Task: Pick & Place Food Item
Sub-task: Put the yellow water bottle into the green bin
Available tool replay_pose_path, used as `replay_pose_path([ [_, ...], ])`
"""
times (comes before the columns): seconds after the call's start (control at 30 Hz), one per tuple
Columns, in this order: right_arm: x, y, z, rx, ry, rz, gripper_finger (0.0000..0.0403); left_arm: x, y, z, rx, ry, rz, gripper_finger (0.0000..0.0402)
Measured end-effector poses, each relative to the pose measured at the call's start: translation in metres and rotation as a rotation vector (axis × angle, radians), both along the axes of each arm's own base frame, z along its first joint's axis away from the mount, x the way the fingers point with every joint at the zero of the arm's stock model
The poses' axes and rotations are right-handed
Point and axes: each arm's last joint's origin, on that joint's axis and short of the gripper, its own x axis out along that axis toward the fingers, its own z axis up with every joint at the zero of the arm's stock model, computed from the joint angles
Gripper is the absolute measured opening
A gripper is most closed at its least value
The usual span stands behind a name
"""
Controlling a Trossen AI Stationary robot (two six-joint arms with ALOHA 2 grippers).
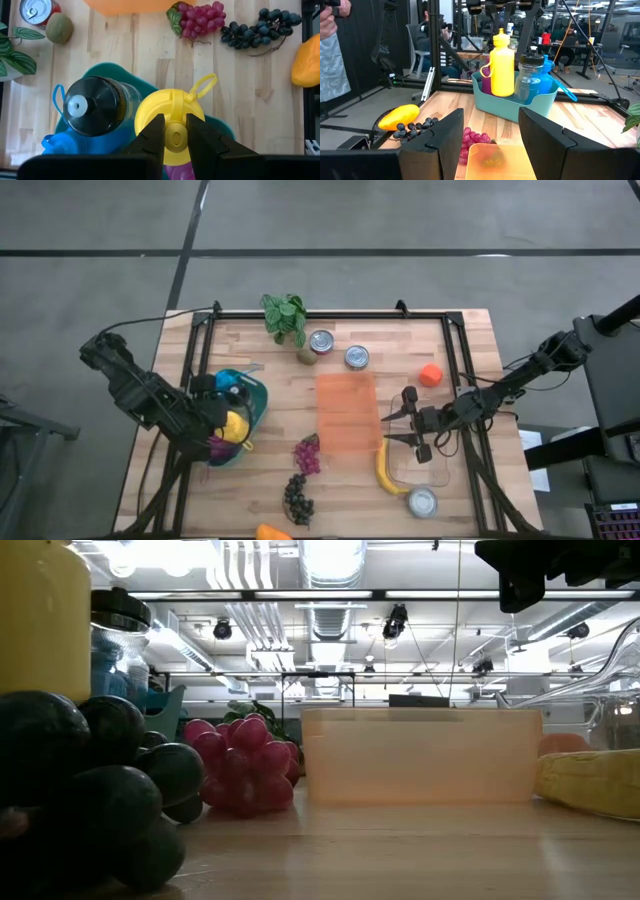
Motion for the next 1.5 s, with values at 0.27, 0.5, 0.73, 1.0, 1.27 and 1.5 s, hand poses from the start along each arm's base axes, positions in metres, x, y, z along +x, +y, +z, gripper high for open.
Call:
replay_pose_path([
  [0.27,0.000,0.000,0.000,0.000,0.000,0.000,0.0189,0.001,0.001,0.000,-0.019,0.018,-0.005,0.0067],
  [0.5,0.000,0.000,0.000,0.000,0.000,0.000,0.0189,0.001,0.001,-0.004,-0.008,0.030,-0.008,0.0067],
  [0.73,0.000,0.000,0.000,0.000,0.000,0.000,0.0189,0.002,0.000,-0.021,0.015,0.098,-0.005,0.0067],
  [1.0,0.000,0.000,0.000,0.000,0.000,0.000,0.0189,0.005,-0.002,-0.022,-0.004,0.074,-0.001,0.0067],
  [1.27,0.000,0.000,0.000,0.000,0.000,0.000,0.0189,0.009,-0.005,-0.036,-0.001,0.081,0.007,0.0067],
  [1.5,0.000,0.000,0.000,0.000,0.000,0.000,0.0189,0.011,-0.007,-0.048,-0.003,0.085,0.023,0.0067],
])
